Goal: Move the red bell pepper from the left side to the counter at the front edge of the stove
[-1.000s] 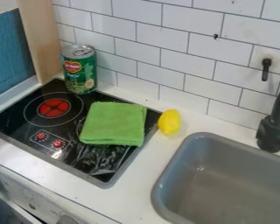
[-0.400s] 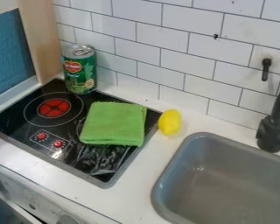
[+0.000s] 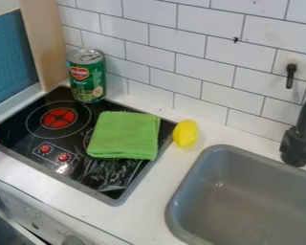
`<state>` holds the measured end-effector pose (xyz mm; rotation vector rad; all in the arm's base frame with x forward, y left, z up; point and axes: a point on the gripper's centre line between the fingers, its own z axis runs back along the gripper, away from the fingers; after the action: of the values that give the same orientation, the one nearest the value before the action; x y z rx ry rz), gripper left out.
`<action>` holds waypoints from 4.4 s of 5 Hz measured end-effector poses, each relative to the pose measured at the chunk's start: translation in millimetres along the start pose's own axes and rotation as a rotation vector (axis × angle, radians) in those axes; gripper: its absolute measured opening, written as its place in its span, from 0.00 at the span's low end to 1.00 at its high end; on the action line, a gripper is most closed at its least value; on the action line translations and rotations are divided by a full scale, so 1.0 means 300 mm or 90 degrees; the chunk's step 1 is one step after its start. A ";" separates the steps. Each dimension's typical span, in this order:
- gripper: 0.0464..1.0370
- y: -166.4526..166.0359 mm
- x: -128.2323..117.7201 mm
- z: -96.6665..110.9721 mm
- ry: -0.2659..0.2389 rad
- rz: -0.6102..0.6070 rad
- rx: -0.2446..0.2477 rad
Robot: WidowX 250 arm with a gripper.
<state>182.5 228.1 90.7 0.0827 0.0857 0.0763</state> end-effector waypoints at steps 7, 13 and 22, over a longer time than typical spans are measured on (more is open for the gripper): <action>0.06 -0.155 0.044 0.203 -0.119 -0.027 -0.053; 0.06 -0.558 0.050 0.093 -0.107 -0.265 -0.193; 0.33 -0.491 -0.032 0.019 -0.037 -0.250 -0.181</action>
<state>184.2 80.4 84.4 -0.2170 0.0313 -0.3060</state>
